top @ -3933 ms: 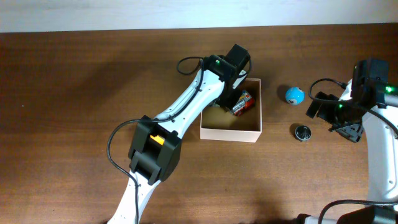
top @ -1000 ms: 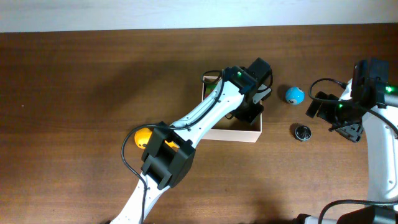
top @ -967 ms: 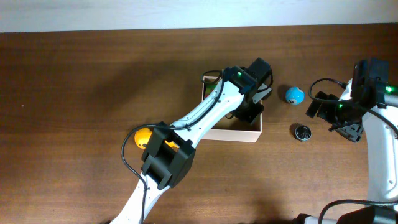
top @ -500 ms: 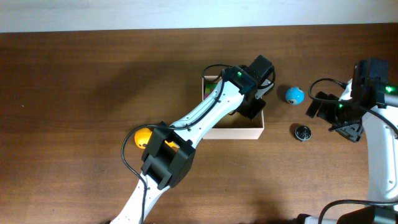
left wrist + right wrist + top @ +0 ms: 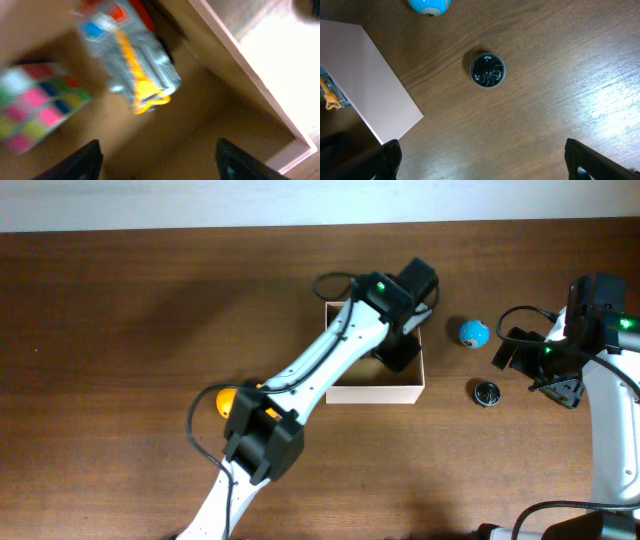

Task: Pack container
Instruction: 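Withdraw the left gripper from the box toward the yellow toy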

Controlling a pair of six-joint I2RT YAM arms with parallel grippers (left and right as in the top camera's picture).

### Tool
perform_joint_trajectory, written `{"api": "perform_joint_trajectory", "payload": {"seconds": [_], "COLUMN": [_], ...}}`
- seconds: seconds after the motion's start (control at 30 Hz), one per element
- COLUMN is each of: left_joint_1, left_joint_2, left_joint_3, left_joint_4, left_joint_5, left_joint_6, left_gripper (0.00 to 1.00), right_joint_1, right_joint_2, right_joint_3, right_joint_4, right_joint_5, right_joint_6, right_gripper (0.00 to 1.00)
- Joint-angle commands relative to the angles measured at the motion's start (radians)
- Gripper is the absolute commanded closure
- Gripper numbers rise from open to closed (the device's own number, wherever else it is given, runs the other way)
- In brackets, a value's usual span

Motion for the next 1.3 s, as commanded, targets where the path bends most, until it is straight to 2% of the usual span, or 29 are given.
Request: {"api": "perform_joint_trajectory", "payload": {"seconds": [0.0,0.1,0.17,0.2,0.27,0.33,0.37,0.4,0.5,0.6,0.7,0.87,0.97,1.1,1.27], "left_joint_1": [0.053,0.110,0.155,0.175,0.218,0.248,0.259,0.272,0.316,0.374,0.439,0.562,0.639,0.732,0.753], "left_joint_2": [-0.138,-0.209,-0.246,-0.260,-0.269,-0.267,-0.266,-0.266,-0.266,-0.266,-0.272,-0.308,-0.328,-0.363,-0.481], "left_joint_3": [0.061,0.066,0.066,0.065,0.065,0.059,0.049,0.034,-0.008,-0.033,-0.034,-0.034,-0.034,-0.048,-0.050], "left_joint_4": [-0.014,-0.029,-0.036,-0.038,-0.035,-0.045,-0.051,-0.058,-0.081,-0.117,-0.176,-0.267,-0.306,-0.352,-0.352], "left_joint_5": [-0.061,-0.068,-0.065,-0.043,0.043,0.048,0.006,-0.061,-0.187,-0.164,-0.157,-0.048,0.007,0.203,0.173], "left_joint_6": [0.009,0.009,0.008,0.008,0.008,0.009,0.009,0.008,0.000,0.001,0.001,0.002,0.001,0.035,0.034], "left_gripper": [0.22,0.18,0.20,0.27,0.58,0.85,0.93,0.95,0.96,0.95,0.89,0.82,0.82,0.84,0.83], "right_joint_1": [-0.007,-0.007,-0.007,-0.007,-0.007,-0.007,-0.007,-0.007,-0.007,-0.007,-0.007,-0.007,-0.007,-0.007,-0.007], "right_joint_2": [0.002,0.002,0.002,0.002,0.002,0.002,0.002,0.002,0.002,0.002,0.002,0.002,0.002,0.002,0.002], "right_joint_3": [-0.005,-0.005,-0.005,-0.005,-0.005,-0.005,-0.005,-0.005,-0.005,-0.005,-0.005,-0.005,-0.005,-0.005,-0.005], "right_joint_4": [0.000,0.000,0.000,0.000,0.000,0.001,0.001,0.000,-0.007,-0.012,-0.010,-0.007,-0.007,-0.007,-0.008], "right_joint_5": [0.016,0.016,0.016,0.016,0.016,0.016,0.016,0.016,0.016,0.016,0.016,0.016,0.016,0.016,0.016], "right_joint_6": [0.005,0.005,0.005,0.005,0.005,0.005,0.005,0.005,0.004,-0.016,-0.018,-0.018,-0.018,-0.018,-0.018], "right_gripper": [0.01,0.01,0.01,0.02,0.01,0.01,0.01,0.01,0.01,0.01,0.01,0.01,0.01,0.01,0.01]}}
